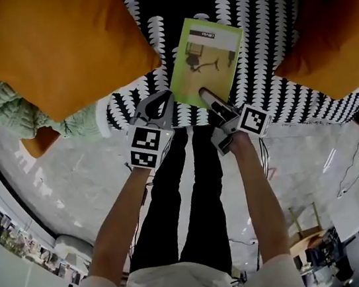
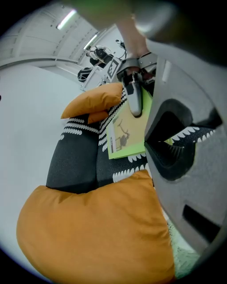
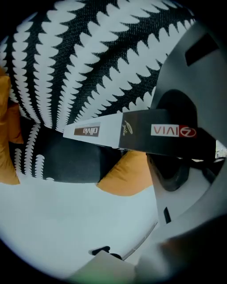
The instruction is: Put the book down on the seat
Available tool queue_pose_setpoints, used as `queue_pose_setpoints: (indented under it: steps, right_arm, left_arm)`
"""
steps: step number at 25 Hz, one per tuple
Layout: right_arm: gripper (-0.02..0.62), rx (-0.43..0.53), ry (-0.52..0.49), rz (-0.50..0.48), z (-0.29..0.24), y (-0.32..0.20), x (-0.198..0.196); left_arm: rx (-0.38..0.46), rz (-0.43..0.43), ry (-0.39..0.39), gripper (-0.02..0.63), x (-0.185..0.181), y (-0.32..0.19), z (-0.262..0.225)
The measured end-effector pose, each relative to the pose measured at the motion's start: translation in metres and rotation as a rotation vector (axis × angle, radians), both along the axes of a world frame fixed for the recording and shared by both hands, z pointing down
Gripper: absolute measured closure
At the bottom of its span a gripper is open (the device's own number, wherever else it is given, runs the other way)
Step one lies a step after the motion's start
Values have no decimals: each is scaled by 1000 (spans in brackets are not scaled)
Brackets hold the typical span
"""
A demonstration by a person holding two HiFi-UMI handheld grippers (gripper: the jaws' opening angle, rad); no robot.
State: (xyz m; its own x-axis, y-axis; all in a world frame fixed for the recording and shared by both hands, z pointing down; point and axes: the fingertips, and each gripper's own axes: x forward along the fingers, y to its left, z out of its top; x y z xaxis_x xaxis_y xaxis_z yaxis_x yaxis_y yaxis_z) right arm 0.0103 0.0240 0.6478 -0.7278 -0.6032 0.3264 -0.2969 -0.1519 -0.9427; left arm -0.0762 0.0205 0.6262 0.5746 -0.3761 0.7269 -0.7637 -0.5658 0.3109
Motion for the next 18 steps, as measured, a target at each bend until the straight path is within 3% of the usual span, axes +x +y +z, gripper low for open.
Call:
queue_pose_setpoints:
  steps: [7,10,18]
  right_arm:
    - [440,-58,-54,56,20,-7,-3]
    - [439,-102,-31,98,28,-3,2]
    - [410,-111,47,202,29,-7,18]
  left_arm:
    - [5,4,-14,597,3,1,13]
    - [-1,3,-9,597,7,4,14]
    - [-20,26,-7,597,10,14,15]
